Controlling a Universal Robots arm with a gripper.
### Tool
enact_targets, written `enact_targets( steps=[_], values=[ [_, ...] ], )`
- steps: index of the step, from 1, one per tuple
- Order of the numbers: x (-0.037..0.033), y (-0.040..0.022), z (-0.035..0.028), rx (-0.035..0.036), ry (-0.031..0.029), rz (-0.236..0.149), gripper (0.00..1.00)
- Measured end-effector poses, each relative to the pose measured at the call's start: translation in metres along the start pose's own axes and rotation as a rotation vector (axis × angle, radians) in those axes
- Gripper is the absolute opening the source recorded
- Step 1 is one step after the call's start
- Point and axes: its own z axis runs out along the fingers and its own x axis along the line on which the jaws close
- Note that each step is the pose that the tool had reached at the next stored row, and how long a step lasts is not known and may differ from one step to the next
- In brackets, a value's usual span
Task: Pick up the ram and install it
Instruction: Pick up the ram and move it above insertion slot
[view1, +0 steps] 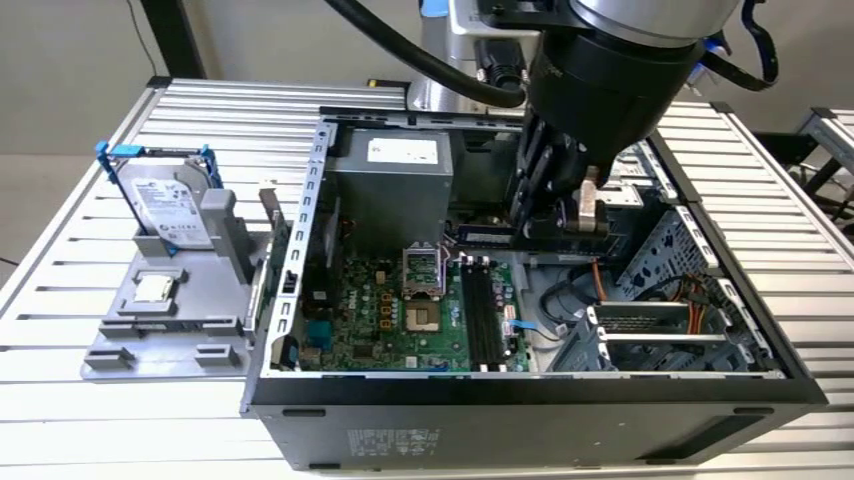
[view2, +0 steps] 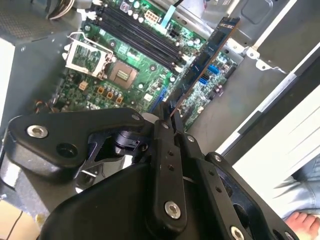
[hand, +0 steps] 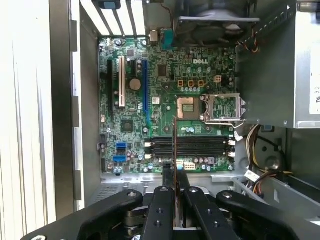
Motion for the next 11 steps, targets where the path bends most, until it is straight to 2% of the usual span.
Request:
enact_targets(
  steps=[6,11],
  values=[
    [-0.0004,-0.0090,0.0000,0.0011,-0.0014,0.026,0.00],
    [-0.0009,-0.0227,-0.0007,0.0013,-0.0016,0.033,0.00]
  ],
)
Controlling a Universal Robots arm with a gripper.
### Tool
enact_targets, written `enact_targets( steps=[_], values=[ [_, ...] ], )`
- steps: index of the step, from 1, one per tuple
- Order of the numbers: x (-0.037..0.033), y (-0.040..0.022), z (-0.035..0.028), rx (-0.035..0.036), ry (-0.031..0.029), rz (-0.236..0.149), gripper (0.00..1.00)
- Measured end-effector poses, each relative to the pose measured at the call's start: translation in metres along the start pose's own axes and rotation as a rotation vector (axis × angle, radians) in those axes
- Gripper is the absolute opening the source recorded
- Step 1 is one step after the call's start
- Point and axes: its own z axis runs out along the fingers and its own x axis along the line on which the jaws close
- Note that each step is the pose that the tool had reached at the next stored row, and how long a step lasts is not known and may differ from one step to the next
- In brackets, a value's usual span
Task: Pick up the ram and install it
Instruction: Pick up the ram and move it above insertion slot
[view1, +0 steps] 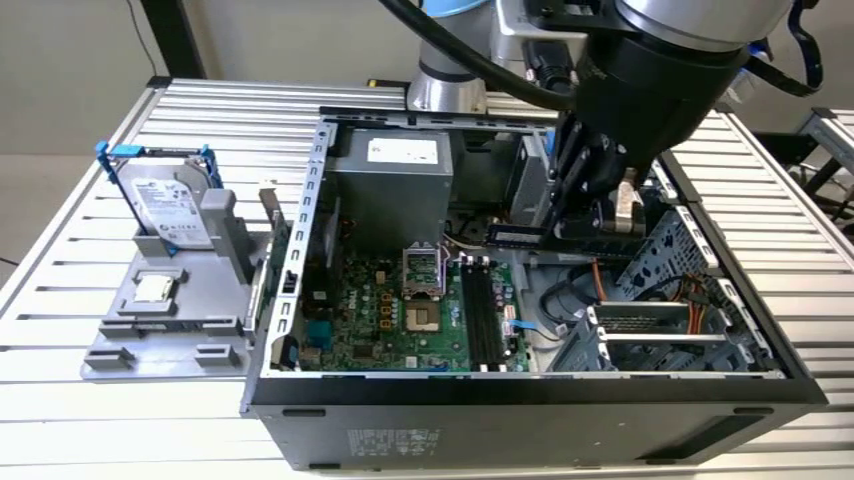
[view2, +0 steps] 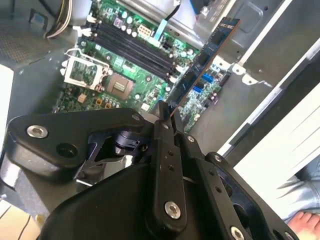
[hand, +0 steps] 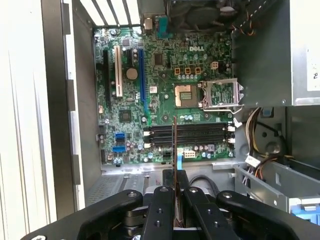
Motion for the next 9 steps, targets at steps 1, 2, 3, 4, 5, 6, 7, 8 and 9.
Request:
enact_targets(
  steps=[1,2,3,4,5,6,7,8,9],
  values=[
    [-0.0002,-0.0028,-0.0001,0.0000,0.0000,0.001,0.00],
    [-0.0004,-0.0040,-0.0002,0.0000,0.0000,0.001,0.00],
    [-0.0004,-0.0041,-0.0002,0.0000,-0.0001,0.001,0.00],
    [-0.0004,-0.0040,-0.0002,0.0000,-0.0001,0.001,0.00],
    [-0.0003,-0.0041,-0.0002,0.0000,0.0000,0.001,0.00],
    [-0.0003,-0.0041,-0.0002,0.0001,-0.0001,0.001,0.00],
    [-0.0003,-0.0041,-0.0002,0.0000,-0.0001,0.001,0.00],
    [-0.0003,-0.0041,-0.0002,0.0000,-0.0001,0.001,0.00],
    [-0.0003,-0.0041,-0.0002,0.0001,0.0000,0.001,0.00]
  ],
)
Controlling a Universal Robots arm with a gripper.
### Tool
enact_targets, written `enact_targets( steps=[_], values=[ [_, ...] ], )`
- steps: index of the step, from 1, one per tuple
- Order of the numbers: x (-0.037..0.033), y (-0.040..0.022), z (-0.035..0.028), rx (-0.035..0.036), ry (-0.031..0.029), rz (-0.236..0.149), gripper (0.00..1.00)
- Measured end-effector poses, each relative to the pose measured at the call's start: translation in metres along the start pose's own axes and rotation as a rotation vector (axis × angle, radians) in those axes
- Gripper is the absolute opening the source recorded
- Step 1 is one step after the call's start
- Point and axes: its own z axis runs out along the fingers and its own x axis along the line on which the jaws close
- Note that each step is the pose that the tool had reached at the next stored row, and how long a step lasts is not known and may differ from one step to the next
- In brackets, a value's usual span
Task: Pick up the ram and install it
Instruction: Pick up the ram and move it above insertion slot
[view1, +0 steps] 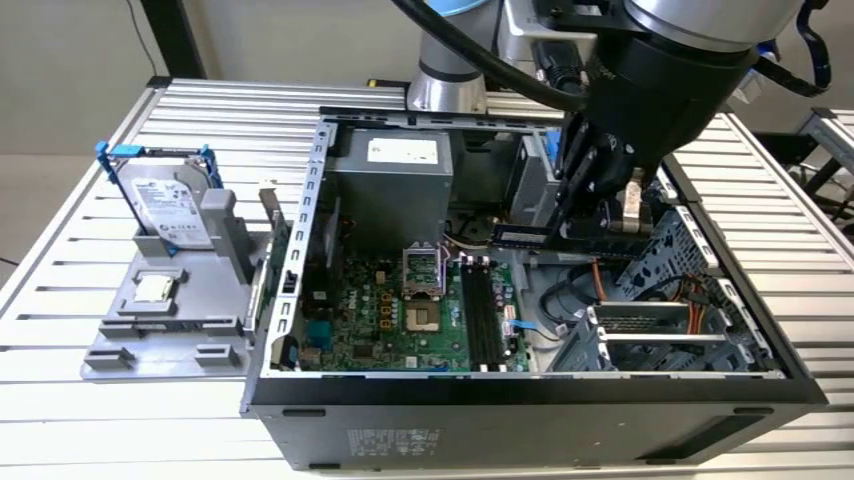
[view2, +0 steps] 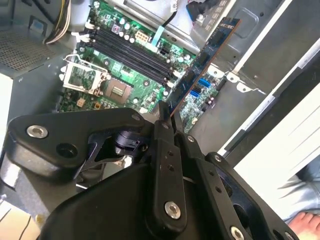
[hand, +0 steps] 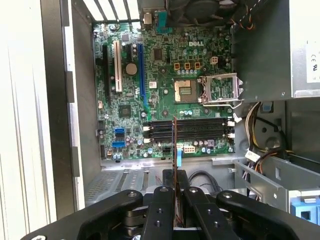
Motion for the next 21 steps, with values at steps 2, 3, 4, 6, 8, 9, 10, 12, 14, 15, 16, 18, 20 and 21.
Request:
enact_targets(
  steps=[2,3,4,6,8,9,10,12,14,15,16,18,20,21],
  values=[
    [-0.0008,0.0000,0.0001,0.0000,-0.0002,0.000,0.00],
    [-0.0039,0.0003,0.0002,0.0000,0.0000,0.000,0.00],
    [-0.0082,0.0006,0.0003,0.0000,0.0002,0.000,0.00],
    [-0.0174,0.0013,0.0008,0.0000,-0.0001,0.000,0.00],
    [-0.0261,0.0020,0.0012,0.0000,-0.0001,0.000,0.00],
    [-0.0310,0.0023,0.0014,0.0000,0.0000,0.000,0.00],
    [-0.0352,0.0026,0.0017,0.0000,-0.0001,0.000,0.00],
    [-0.0443,0.0033,0.0021,0.0000,0.0001,0.000,0.00],
    [-0.0533,0.0040,0.0027,0.0000,0.0000,0.000,0.00],
    [-0.0580,0.0043,0.0029,0.0000,0.0000,0.000,0.00],
    [-0.0626,0.0047,0.0032,0.0000,-0.0001,0.000,0.00],
    [-0.0714,0.0053,0.0037,0.0000,0.0001,0.000,0.00],
    [-0.0805,0.0060,0.0043,0.0000,-0.0002,0.000,0.00],
    [-0.0850,0.0063,0.0045,0.0000,0.0000,0.000,0.00]
  ],
)
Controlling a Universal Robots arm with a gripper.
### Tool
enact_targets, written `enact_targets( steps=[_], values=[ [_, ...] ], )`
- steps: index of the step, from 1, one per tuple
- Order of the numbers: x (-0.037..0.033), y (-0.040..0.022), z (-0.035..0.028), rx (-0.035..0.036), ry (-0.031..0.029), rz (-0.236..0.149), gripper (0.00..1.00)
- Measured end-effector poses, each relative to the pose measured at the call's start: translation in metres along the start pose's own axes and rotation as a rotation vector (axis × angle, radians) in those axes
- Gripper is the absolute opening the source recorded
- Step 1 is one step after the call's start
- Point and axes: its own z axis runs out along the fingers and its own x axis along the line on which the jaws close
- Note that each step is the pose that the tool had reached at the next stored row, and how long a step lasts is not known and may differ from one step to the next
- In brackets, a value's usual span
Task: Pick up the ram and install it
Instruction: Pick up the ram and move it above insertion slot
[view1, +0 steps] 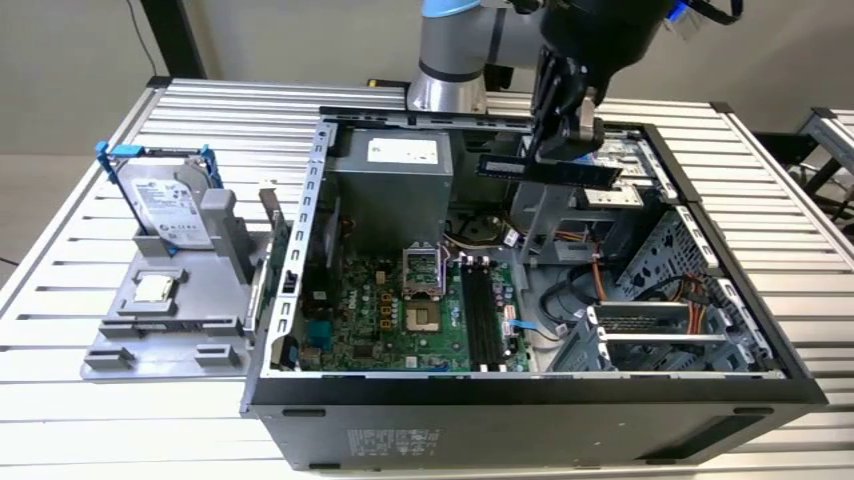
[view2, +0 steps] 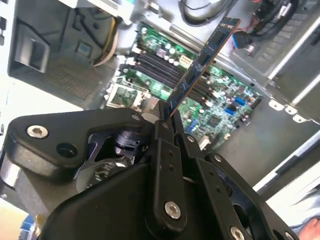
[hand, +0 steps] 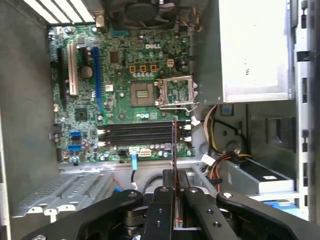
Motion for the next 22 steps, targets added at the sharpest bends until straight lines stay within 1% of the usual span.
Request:
enact_targets(
  steps=[5,6,22],
  values=[
    [-0.0227,0.0017,0.0014,0.0000,0.0000,0.000,0.00],
    [-0.0236,0.0017,0.0013,-0.0001,0.0002,0.000,0.00],
    [-0.0233,0.0017,0.0014,0.0000,-0.0001,0.000,0.00]
  ],
)
